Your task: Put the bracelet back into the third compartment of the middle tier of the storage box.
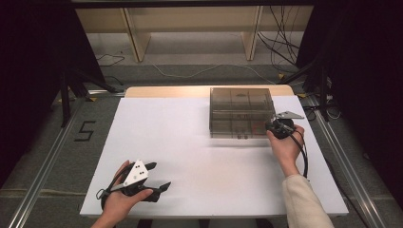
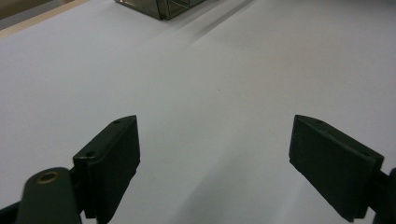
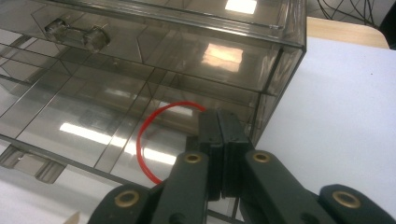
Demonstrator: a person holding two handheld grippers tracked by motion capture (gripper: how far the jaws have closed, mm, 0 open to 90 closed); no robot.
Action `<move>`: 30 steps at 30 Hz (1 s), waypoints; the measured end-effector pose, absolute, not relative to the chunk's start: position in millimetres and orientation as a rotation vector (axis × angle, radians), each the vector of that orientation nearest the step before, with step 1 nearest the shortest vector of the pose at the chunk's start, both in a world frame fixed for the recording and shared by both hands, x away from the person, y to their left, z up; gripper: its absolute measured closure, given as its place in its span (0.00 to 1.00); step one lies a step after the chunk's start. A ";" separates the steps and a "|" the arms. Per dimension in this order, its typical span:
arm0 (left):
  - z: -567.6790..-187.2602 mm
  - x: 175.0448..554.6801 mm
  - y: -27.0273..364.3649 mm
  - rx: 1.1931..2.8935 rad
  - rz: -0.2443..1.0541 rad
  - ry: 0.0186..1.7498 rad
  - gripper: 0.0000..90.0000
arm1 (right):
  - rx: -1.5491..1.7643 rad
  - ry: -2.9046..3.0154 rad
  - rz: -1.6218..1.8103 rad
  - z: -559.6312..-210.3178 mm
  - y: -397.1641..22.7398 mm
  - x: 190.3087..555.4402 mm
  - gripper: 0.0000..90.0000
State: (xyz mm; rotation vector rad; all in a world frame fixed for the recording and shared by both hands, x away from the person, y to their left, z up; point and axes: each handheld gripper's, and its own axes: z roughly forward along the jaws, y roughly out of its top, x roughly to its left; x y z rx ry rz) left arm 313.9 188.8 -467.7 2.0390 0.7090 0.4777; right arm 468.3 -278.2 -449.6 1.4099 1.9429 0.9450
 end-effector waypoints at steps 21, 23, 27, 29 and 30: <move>-467.5 313.2 188.4 2.035 0.480 0.708 0.18 | 1.425 1.903 1.039 -437.9 -277.5 460.6 0.75; -467.6 313.3 188.4 2.035 0.478 0.708 0.18 | 1.426 1.890 1.044 -436.9 -277.7 460.1 0.72; -467.7 313.2 188.3 2.035 0.477 0.709 0.18 | 1.424 1.888 1.050 -434.9 -278.9 458.9 0.66; -467.6 313.1 188.3 2.032 0.477 0.710 0.18 | 1.413 1.893 1.067 -433.8 -279.6 458.0 0.62; -467.6 313.1 188.4 2.032 0.477 0.710 0.18 | 1.409 1.901 1.073 -433.1 -279.6 457.2 0.60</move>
